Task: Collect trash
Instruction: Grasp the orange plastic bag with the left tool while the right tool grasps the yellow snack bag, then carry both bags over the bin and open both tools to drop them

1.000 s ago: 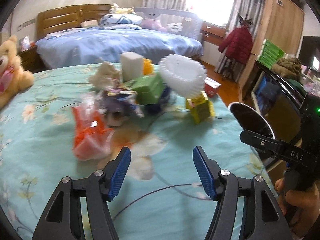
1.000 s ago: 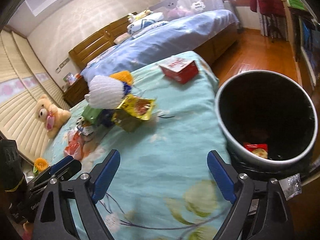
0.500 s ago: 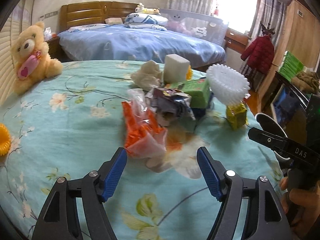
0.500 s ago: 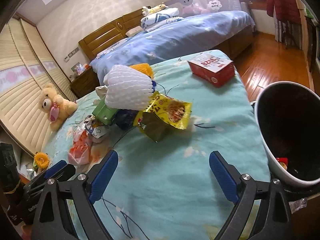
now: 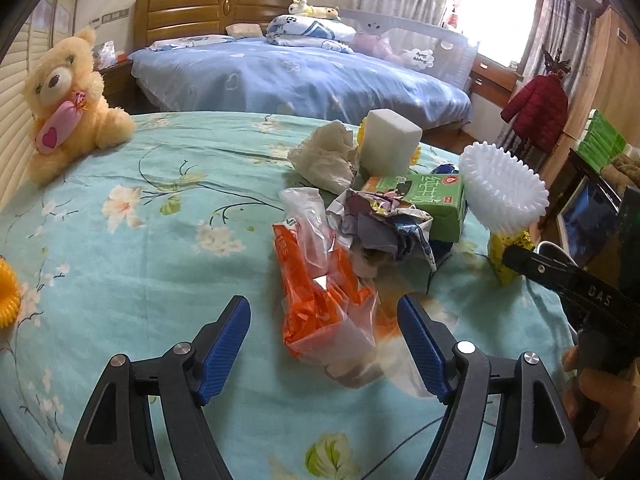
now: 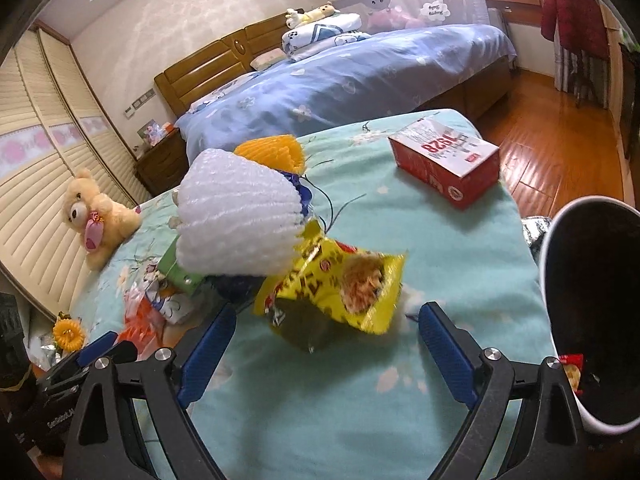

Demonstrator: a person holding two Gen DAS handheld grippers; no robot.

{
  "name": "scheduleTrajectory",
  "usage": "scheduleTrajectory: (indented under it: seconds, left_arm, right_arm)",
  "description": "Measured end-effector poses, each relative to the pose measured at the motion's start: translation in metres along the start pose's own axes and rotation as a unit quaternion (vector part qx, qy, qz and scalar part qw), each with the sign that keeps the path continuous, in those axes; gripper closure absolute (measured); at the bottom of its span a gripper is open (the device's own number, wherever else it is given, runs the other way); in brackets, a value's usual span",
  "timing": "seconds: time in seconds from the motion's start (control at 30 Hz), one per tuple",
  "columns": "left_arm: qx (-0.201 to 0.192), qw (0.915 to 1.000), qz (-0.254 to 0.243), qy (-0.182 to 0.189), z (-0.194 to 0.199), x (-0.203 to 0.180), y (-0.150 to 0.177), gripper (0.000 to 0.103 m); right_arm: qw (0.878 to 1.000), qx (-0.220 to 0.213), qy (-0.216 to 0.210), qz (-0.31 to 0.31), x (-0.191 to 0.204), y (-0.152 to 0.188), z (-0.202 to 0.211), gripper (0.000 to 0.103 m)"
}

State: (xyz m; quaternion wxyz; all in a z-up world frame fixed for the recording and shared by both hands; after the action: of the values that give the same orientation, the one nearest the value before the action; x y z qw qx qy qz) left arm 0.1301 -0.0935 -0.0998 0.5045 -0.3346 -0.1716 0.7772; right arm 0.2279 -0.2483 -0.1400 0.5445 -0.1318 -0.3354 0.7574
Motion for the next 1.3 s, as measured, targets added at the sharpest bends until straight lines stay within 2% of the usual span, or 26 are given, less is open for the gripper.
scheduleTrajectory:
  seconds: [0.1, 0.13, 0.17, 0.2, 0.27, 0.3, 0.33, 0.57, 0.97, 1.13, 1.3]
  left_arm:
    - [0.004, 1.0, -0.008, -0.001, -0.008, 0.001, -0.002, 0.032]
    - [0.005, 0.9999, -0.011, 0.0, -0.01, 0.0, -0.002, 0.04]
    - [0.01, 0.9998, -0.014, 0.002, -0.012, 0.0, -0.002, 0.053]
    - [0.016, 0.9997, -0.017, 0.005, -0.015, 0.0, -0.001, 0.058]
    - [0.013, 0.9997, -0.018, 0.008, -0.018, 0.003, -0.004, 0.061]
    - [0.012, 0.9997, -0.019, 0.011, -0.017, 0.003, -0.004, 0.063]
    - [0.012, 0.9996, -0.02, 0.016, -0.016, 0.003, -0.004, 0.065]
    - [0.01, 0.9992, -0.023, 0.031, -0.004, 0.003, 0.009, 0.067]
    - [0.014, 0.9934, -0.068, 0.092, 0.02, -0.035, 0.031, 0.068]
    - [0.018, 0.9908, -0.077, 0.109, 0.021, -0.043, 0.032, 0.068]
    - [0.019, 0.9881, -0.093, 0.121, 0.023, -0.053, 0.036, 0.068]
  right_arm:
    - [1.0, 0.0, 0.005, 0.009, 0.001, -0.002, -0.002, 0.011]
    - [1.0, -0.002, 0.007, 0.012, 0.002, -0.003, -0.002, 0.018]
    - [1.0, -0.003, 0.01, 0.017, 0.003, -0.003, -0.001, 0.025]
    - [1.0, 0.0, 0.014, 0.02, 0.003, -0.003, -0.001, 0.039]
    - [1.0, -0.002, 0.012, 0.02, 0.003, -0.003, 0.001, 0.06]
    - [1.0, -0.005, 0.014, 0.02, 0.003, -0.003, 0.004, 0.076]
    - [1.0, -0.007, 0.016, 0.02, 0.003, -0.003, 0.006, 0.079]
    - [1.0, -0.018, 0.007, 0.017, 0.004, 0.007, 0.025, 0.092]
    - [0.999, -0.033, 0.011, -0.01, -0.005, 0.034, 0.063, 0.096]
    - [0.999, -0.042, 0.022, -0.024, -0.017, 0.042, 0.079, 0.103]
    - [0.998, -0.043, 0.03, -0.035, -0.029, 0.053, 0.087, 0.103]
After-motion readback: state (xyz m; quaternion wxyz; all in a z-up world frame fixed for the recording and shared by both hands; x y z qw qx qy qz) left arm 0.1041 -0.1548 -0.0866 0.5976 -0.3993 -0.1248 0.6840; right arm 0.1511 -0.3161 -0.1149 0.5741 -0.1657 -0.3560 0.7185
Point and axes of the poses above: each gripper's, at about its wrist camera, not at the fingertips, and z roughly against the way its jaws point, x to its left, y to its underside, the point moved 8 cm from there along -z, roughly the way its jaws point, and after that the axes turned 14 degrees about z, right-handed, at the moved point
